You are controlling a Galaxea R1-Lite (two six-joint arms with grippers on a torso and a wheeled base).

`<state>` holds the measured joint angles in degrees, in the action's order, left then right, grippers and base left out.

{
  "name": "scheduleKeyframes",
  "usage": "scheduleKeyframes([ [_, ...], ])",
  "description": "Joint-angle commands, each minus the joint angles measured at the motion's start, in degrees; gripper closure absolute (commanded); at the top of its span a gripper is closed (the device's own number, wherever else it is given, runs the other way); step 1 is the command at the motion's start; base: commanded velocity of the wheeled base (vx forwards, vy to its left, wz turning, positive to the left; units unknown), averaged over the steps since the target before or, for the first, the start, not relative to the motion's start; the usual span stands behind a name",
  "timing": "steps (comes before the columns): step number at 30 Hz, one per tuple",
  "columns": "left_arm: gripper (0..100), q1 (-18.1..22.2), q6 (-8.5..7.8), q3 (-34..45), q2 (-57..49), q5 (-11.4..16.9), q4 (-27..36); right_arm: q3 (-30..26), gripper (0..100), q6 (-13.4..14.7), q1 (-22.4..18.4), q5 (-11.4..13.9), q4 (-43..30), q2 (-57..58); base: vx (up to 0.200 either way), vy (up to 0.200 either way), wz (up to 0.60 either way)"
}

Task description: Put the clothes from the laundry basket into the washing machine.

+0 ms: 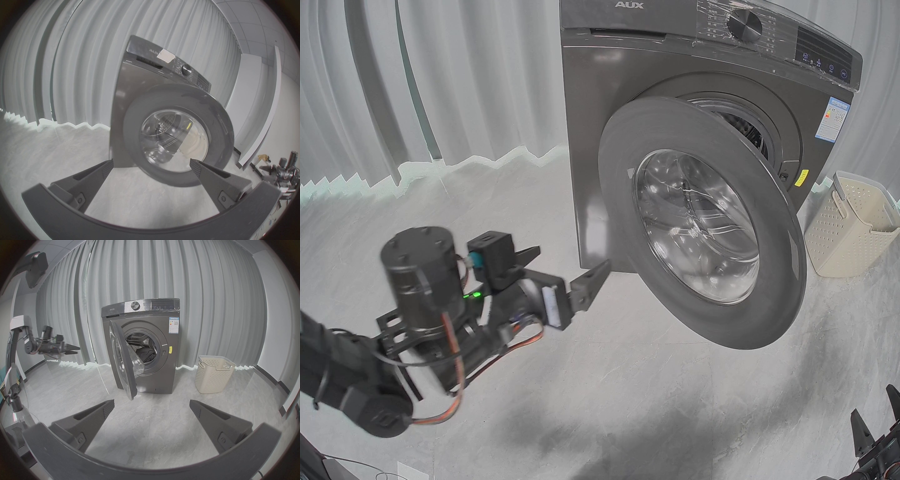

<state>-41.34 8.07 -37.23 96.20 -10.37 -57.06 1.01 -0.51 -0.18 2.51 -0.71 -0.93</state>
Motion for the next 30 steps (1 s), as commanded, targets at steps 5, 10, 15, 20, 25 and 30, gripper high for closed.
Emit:
scheduleKeyframes([
  [5,0,19.1,-3.15,37.2,-57.8,1.5,14.7,-0.8,0,0.0,-0.1,0.0,0.0,0.7,0.0,0.0,0.0],
  [10,0,23.4,-5.26,37.2,-77.7,2.6,36.7,-0.8,0,0.0,-0.1,0.0,0.0,0.7,0.0,0.0,0.0],
  [15,0,29.1,-5.35,37.2,-91.5,8.4,52.8,-0.8,0,0.0,-0.2,-0.1,0.1,0.6,0.0,0.0,0.0],
  [20,0,30.5,-4.03,37.2,-91.0,7.5,53.7,-0.7,0,-0.6,-0.2,-0.1,0.2,0.7,0.0,0.0,0.0],
  [25,0,38.2,-4.55,37.2,-91.4,6.9,55.5,-0.9,0,-0.2,-0.2,0.0,0.4,0.8,0.0,0.0,0.0],
  [30,0,41.6,-6.75,37.2,-95.3,7.5,56.4,-0.9,0,-0.1,-0.1,-0.1,0.3,0.8,0.0,0.0,0.0],
])
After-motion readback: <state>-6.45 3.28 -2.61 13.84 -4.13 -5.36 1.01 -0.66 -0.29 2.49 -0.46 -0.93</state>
